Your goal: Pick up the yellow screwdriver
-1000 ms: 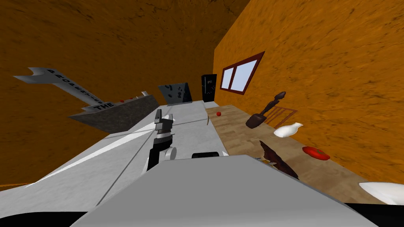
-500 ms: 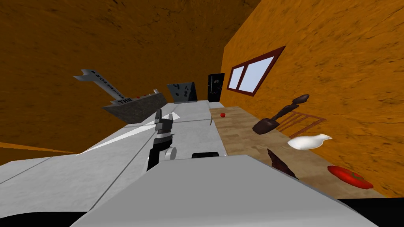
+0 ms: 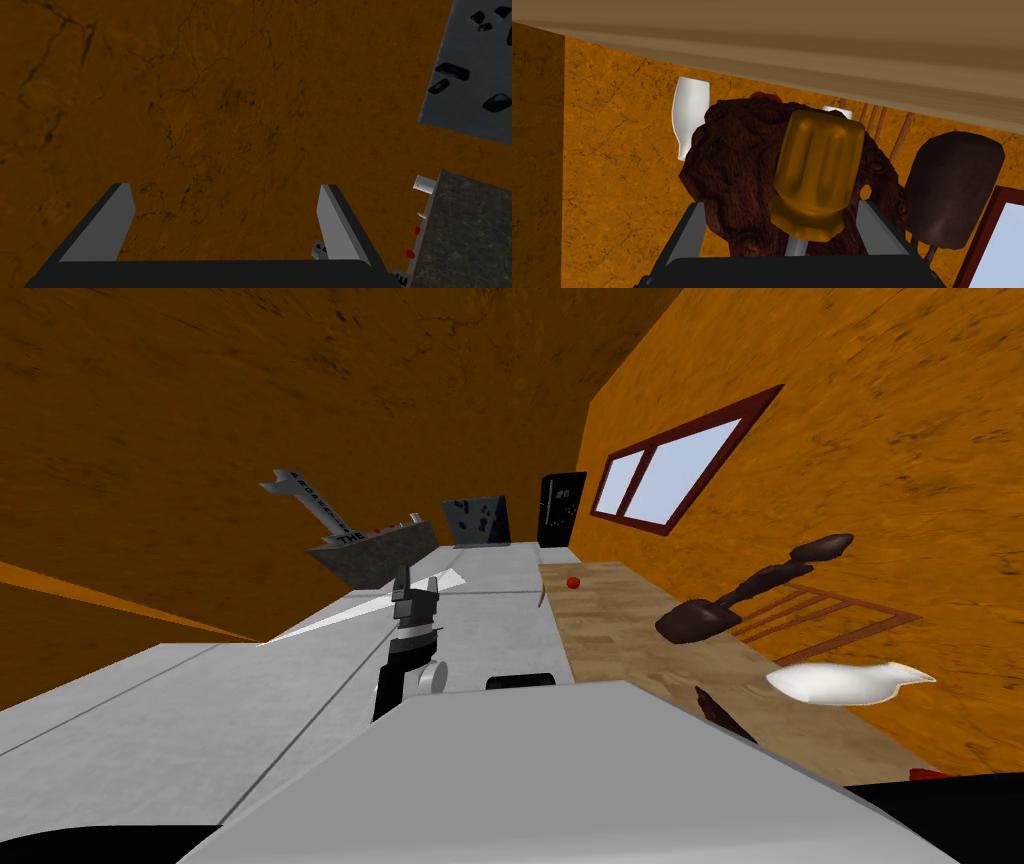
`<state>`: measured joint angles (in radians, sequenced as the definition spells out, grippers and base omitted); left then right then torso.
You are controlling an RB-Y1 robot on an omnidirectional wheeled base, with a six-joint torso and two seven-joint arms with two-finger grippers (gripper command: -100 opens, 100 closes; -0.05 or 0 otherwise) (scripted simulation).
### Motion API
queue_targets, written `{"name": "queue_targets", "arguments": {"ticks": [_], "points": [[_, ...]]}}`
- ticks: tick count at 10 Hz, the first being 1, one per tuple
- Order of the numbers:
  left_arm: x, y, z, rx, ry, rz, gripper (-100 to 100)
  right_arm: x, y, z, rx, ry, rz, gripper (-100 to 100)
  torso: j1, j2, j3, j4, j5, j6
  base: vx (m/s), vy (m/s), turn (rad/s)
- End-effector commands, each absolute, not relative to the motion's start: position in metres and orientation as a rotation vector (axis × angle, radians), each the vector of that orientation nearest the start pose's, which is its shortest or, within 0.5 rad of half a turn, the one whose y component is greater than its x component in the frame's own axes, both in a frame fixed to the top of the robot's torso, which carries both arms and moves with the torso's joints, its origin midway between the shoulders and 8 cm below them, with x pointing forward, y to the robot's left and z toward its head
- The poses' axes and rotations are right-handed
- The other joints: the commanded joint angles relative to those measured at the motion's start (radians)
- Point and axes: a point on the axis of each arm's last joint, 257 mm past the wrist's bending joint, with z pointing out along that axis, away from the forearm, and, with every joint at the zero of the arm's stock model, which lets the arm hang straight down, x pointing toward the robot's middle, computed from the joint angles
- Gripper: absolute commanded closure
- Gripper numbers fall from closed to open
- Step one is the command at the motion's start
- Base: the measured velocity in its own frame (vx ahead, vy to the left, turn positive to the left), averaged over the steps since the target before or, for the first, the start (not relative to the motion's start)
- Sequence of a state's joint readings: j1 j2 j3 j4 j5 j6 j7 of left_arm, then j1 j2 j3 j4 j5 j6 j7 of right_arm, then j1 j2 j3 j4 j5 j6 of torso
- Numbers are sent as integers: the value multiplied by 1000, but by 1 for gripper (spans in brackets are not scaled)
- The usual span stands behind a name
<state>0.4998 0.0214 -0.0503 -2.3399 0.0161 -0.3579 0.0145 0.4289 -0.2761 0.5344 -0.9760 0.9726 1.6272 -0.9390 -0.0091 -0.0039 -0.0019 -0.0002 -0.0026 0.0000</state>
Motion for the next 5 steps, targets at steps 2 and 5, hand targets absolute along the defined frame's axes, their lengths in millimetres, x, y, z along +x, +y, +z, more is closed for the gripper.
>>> {"name": "queue_targets", "arguments": {"ticks": [2,5], "points": [[357,263,23,-732,676,-1358,0,-54,-487,-458,1352,1429,-1382,-100,-1,0,0,0,0,0,-11,-68,163],[357,263,23,-732,676,-1358,0,-83,-468,-456,1393,1435,-1423,-100,0,1,0,0,0,2,-15,-58,207]]}}
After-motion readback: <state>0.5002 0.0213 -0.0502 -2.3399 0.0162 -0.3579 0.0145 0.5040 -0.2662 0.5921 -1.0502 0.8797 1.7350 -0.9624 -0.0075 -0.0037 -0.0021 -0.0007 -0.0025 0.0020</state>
